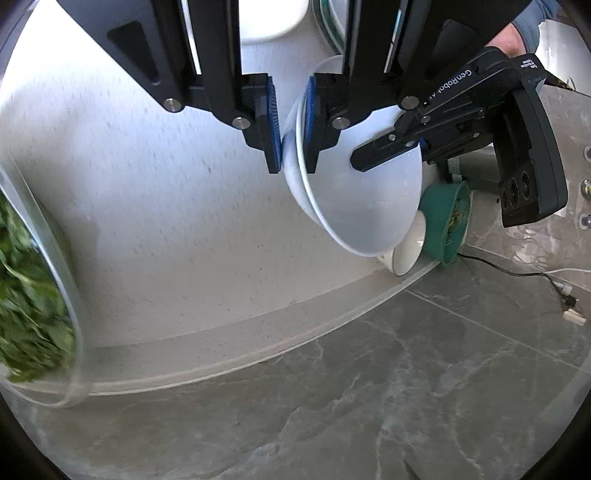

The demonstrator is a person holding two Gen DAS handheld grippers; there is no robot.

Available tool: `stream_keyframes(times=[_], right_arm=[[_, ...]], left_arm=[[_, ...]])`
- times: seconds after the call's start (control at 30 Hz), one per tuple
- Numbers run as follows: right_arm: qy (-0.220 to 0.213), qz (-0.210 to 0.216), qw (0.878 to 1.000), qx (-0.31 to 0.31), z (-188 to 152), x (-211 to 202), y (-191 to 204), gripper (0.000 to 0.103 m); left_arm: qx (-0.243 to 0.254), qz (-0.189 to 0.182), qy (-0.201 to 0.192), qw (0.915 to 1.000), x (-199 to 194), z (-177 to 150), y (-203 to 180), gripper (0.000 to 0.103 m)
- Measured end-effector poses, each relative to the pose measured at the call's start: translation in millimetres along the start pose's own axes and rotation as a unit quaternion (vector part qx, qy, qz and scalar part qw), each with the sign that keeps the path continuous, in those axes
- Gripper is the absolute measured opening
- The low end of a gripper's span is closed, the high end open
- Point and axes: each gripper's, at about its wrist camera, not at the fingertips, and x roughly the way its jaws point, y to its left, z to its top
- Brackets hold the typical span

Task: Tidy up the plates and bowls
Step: 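Lift the second white bowl and lower it into the first white bowl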

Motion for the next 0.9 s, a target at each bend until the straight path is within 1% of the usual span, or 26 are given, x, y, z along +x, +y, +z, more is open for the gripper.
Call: stream_keyframes(times=[0.2,0.4,0.53,0.73,0.9], right_arm=[[-0.014,0.001,1.0,0.007,-35.0,-33.9,-2.6,0.014],[-0.024,0.0,0.999,0.026,-72.4,-58.1,-13.9,0.015],[-0.024,-0.003,0.998,0.05,-97.4,-67.5,-30.5,0.015],[-0.013,-0.012,0.996,0.091,-136.4,-69.9,-61.6,0.015],[-0.003,-0.014,0.994,0.111,-154.9,-65.3,-75.4,0.015]], left_arm=[[0.017,-0.016,-0.002,0.9997,-23.7,-33.9,-31.2,0.011],[0.036,-0.033,0.008,0.9988,-31.3,-67.1,-63.6,0.011],[0.059,-0.04,0.03,0.997,-23.6,-97.9,-89.2,0.011],[0.074,-0.049,0.068,0.9938,-0.5,-136.9,-109.6,0.011],[0.08,-0.044,0.082,0.9925,13.6,-151.1,-120.3,0.011]])
